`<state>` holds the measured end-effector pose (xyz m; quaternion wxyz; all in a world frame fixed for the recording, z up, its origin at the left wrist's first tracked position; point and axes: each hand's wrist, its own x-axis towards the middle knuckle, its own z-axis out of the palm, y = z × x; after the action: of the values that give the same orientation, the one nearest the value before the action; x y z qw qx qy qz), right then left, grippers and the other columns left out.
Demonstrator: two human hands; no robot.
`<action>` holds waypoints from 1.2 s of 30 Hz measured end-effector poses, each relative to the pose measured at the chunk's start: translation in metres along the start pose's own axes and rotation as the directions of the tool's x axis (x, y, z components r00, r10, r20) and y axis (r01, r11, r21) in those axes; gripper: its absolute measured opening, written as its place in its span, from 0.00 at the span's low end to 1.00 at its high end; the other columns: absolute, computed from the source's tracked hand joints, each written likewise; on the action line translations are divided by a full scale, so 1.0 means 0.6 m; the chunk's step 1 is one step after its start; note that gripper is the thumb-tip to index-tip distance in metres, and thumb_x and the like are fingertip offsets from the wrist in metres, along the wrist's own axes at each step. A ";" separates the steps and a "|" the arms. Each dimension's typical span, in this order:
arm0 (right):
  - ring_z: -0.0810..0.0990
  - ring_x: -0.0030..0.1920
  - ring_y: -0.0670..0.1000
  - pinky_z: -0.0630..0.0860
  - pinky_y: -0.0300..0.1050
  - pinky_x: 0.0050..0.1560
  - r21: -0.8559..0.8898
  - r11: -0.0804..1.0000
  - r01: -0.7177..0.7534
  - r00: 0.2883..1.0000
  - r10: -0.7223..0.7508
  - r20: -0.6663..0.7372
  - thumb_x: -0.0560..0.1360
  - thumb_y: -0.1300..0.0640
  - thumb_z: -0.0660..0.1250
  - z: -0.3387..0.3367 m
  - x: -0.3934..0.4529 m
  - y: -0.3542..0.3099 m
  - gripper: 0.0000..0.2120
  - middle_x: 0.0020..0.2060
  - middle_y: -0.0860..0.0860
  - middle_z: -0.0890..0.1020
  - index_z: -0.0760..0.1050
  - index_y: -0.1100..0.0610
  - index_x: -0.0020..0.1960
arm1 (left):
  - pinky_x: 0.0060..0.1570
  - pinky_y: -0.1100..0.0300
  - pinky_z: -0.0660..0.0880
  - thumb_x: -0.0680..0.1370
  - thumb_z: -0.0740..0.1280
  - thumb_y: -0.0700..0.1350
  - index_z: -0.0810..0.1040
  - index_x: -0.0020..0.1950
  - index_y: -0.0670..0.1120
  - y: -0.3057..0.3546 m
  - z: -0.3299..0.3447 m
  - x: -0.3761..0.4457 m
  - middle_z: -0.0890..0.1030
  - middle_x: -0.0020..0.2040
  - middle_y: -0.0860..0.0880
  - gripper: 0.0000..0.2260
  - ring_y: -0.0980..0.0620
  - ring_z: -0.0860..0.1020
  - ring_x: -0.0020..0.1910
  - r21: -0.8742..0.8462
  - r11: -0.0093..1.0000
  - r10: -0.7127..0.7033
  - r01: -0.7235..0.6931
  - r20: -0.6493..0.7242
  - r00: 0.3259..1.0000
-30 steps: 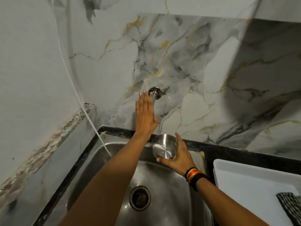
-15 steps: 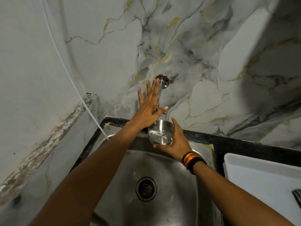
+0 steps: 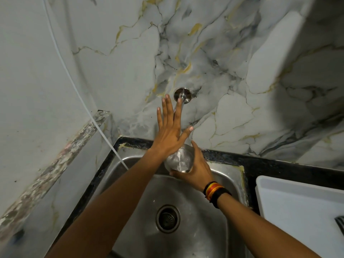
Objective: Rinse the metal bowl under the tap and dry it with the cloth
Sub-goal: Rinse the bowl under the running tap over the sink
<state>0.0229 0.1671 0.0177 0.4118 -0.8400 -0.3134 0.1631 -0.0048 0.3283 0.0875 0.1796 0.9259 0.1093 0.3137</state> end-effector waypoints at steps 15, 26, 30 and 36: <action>0.73 0.74 0.57 0.76 0.53 0.66 0.012 1.000 -0.016 1.000 0.016 -0.020 0.51 0.29 0.83 -0.017 -0.011 0.033 0.72 0.79 0.51 0.67 0.43 0.40 0.82 | 0.79 0.40 0.24 0.86 0.58 0.63 0.38 0.88 0.45 -0.014 0.006 0.002 0.31 0.85 0.34 0.42 0.37 0.29 0.84 0.069 0.997 0.024 -0.025 0.023 0.999; 0.75 0.72 0.55 0.74 0.44 0.61 0.039 0.999 0.002 1.000 -0.001 -0.020 0.49 0.27 0.82 -0.010 0.001 0.022 0.73 0.78 0.50 0.69 0.43 0.39 0.82 | 0.80 0.32 0.29 0.86 0.59 0.62 0.40 0.88 0.43 -0.012 0.005 0.001 0.33 0.85 0.32 0.42 0.33 0.32 0.85 0.114 0.993 0.037 -0.040 0.029 0.999; 0.73 0.75 0.57 0.75 0.53 0.67 0.051 0.999 0.006 0.999 -0.004 -0.041 0.49 0.28 0.83 -0.009 0.013 -0.002 0.72 0.79 0.51 0.68 0.46 0.40 0.81 | 0.79 0.38 0.25 0.87 0.59 0.62 0.39 0.88 0.43 -0.008 0.007 -0.002 0.33 0.85 0.32 0.43 0.34 0.31 0.85 0.123 0.992 0.035 -0.035 0.001 0.999; 0.74 0.73 0.55 0.73 0.44 0.64 0.060 0.997 0.045 0.999 -0.044 -0.016 0.51 0.31 0.84 -0.019 -0.025 0.035 0.71 0.78 0.51 0.68 0.45 0.40 0.82 | 0.80 0.32 0.31 0.87 0.60 0.62 0.41 0.87 0.38 -0.003 0.006 -0.002 0.37 0.85 0.28 0.43 0.28 0.38 0.85 0.248 0.968 0.031 -0.028 -0.006 1.000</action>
<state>0.0260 0.1408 0.0082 0.4428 -0.8213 -0.3238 0.1570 -0.0039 0.3285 0.0837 0.0571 0.9411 0.1348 0.3049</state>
